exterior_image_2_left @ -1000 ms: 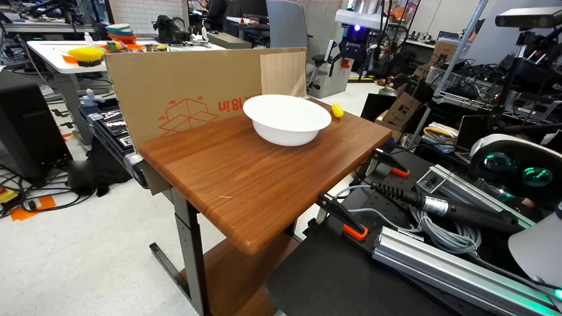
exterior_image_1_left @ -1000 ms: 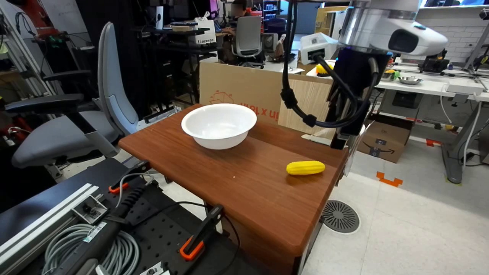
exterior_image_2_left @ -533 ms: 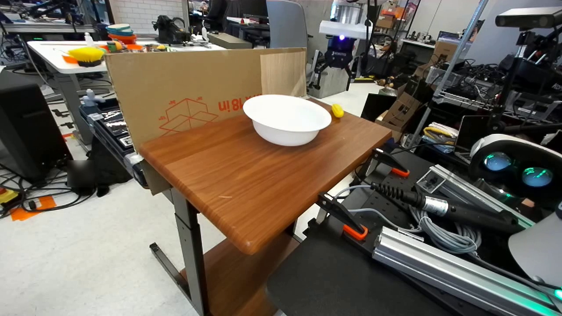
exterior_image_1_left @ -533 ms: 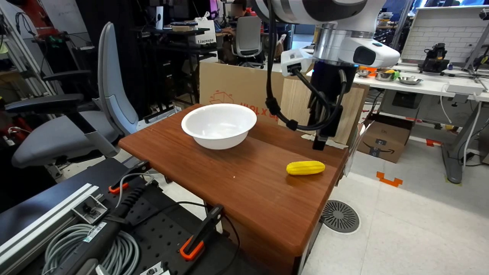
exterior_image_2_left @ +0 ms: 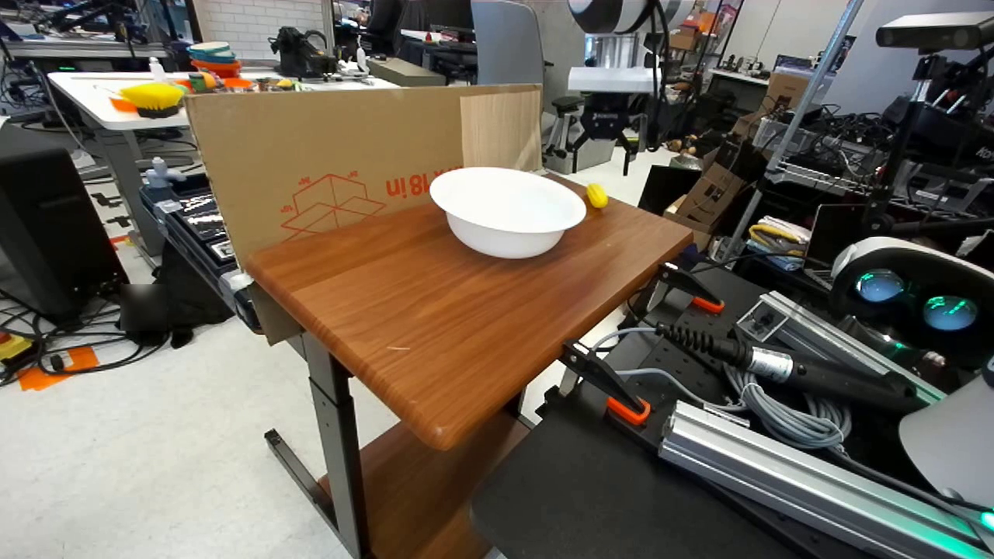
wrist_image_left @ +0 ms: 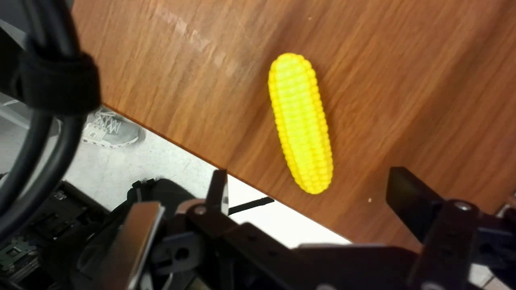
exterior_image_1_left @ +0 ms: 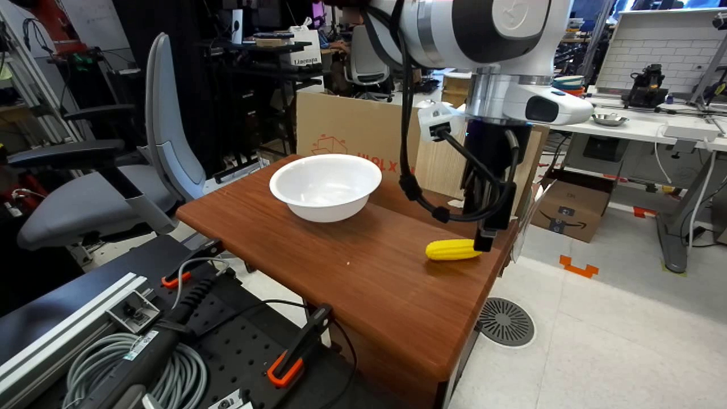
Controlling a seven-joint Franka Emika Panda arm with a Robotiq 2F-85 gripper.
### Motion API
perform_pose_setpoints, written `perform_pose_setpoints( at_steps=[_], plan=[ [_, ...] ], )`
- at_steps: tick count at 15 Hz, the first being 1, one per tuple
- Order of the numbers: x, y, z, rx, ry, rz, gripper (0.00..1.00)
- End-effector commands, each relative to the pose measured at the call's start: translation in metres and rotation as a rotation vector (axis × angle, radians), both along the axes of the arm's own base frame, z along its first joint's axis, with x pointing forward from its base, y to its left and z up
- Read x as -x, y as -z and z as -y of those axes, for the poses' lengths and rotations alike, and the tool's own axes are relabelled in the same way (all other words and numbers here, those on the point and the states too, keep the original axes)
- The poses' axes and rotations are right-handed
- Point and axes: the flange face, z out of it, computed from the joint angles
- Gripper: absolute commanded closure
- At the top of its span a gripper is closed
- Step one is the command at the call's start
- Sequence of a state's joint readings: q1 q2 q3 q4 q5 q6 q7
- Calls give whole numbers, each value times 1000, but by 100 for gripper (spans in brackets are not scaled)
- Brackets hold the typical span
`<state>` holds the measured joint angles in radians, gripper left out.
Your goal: Put the yellow object in the white bowl
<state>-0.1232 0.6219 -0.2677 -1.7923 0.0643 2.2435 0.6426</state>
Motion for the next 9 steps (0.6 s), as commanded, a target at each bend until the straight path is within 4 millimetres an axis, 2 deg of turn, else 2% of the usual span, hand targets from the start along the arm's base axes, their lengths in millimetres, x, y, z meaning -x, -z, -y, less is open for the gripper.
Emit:
perform_pose_setpoints(
  at_steps=[1,6,7,8,9],
  plan=[
    [0,20,-5,53,-21,-14,0],
    [-5,45,-28,64,-102,-7,0],
    [-6,47,-32,69,-116,-1,25],
    [-8,47,-34,73,-123,6,26],
    [-9,46,-35,72,-123,13,34]
  ],
)
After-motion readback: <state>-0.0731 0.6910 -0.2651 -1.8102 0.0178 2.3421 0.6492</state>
